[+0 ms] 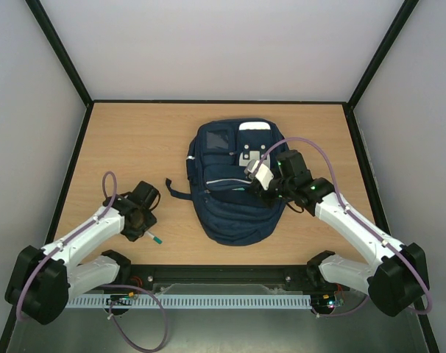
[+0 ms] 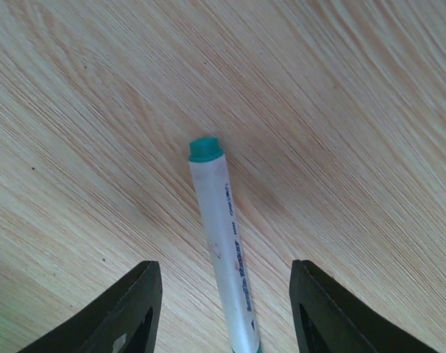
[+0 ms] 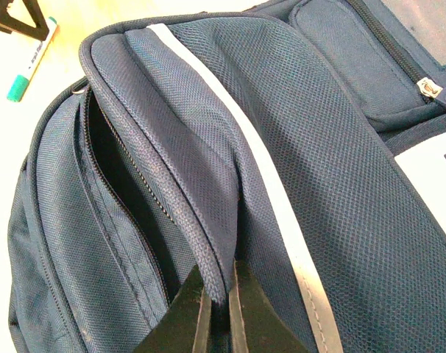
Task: Pack the student bag
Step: Pick up the stationery from the center of the board.
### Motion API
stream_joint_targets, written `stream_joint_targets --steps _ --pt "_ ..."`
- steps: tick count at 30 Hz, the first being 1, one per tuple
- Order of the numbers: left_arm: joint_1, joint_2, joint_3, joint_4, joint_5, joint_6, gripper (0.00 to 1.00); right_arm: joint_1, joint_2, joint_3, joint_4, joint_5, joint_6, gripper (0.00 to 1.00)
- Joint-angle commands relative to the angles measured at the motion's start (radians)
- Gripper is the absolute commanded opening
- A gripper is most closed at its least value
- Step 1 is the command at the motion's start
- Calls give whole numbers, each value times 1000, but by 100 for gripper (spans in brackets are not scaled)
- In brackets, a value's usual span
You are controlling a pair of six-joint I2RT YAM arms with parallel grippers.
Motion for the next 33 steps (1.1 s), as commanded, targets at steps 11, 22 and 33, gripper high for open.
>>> stream_joint_targets --steps 11,22,33 --pt "111 113 -30 90 6 127 43 -5 -29 -9 2 -24 -4 2" --pt "106 185 14 147 30 255 21 -5 -27 -11 2 -19 -7 2" --pt "-80 228 104 217 139 497 4 -5 -16 -10 2 -28 -7 2"
